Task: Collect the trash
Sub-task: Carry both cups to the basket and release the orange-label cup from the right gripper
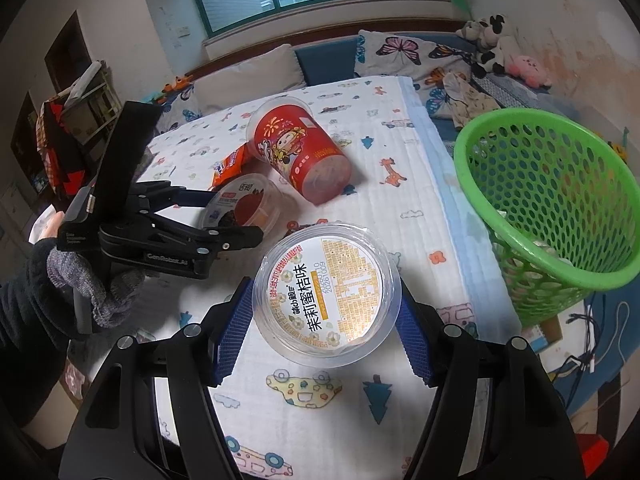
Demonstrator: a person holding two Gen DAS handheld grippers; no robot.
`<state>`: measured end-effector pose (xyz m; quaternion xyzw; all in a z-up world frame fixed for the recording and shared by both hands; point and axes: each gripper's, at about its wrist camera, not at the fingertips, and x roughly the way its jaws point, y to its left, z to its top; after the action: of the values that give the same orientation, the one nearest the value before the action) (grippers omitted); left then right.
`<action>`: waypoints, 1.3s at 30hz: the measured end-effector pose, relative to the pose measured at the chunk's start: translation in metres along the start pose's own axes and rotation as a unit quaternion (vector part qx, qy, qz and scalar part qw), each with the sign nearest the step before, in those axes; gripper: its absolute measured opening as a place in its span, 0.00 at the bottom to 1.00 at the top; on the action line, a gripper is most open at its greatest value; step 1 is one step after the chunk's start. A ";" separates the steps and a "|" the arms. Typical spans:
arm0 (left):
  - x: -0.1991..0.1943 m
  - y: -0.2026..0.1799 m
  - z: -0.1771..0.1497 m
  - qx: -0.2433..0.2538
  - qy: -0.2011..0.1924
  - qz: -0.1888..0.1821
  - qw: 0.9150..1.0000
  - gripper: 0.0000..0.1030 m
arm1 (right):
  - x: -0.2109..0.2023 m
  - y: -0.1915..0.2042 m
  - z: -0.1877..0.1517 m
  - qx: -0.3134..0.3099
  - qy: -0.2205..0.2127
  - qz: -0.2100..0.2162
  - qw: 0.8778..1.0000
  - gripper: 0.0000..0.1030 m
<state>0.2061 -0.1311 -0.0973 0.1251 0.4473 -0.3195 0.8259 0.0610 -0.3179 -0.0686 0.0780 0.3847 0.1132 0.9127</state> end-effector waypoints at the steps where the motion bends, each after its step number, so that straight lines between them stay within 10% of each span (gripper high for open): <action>1: -0.003 0.001 0.000 -0.002 -0.003 -0.002 1.000 0.88 | -0.001 0.000 0.000 0.000 -0.002 0.000 1.000 0.66; 18: -0.084 0.010 0.038 -0.030 -0.075 -0.016 0.997 0.88 | -0.028 -0.056 0.025 0.048 -0.048 -0.041 0.997 0.66; 39: -0.029 -0.089 0.126 0.019 -0.058 -0.065 0.996 0.88 | -0.006 -0.214 0.051 0.146 -0.028 -0.143 0.979 0.66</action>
<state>0.2207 -0.2497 0.0052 0.0926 0.3997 -0.3871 0.8257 0.1247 -0.5284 -0.0783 0.1571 0.3788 -0.0782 0.9087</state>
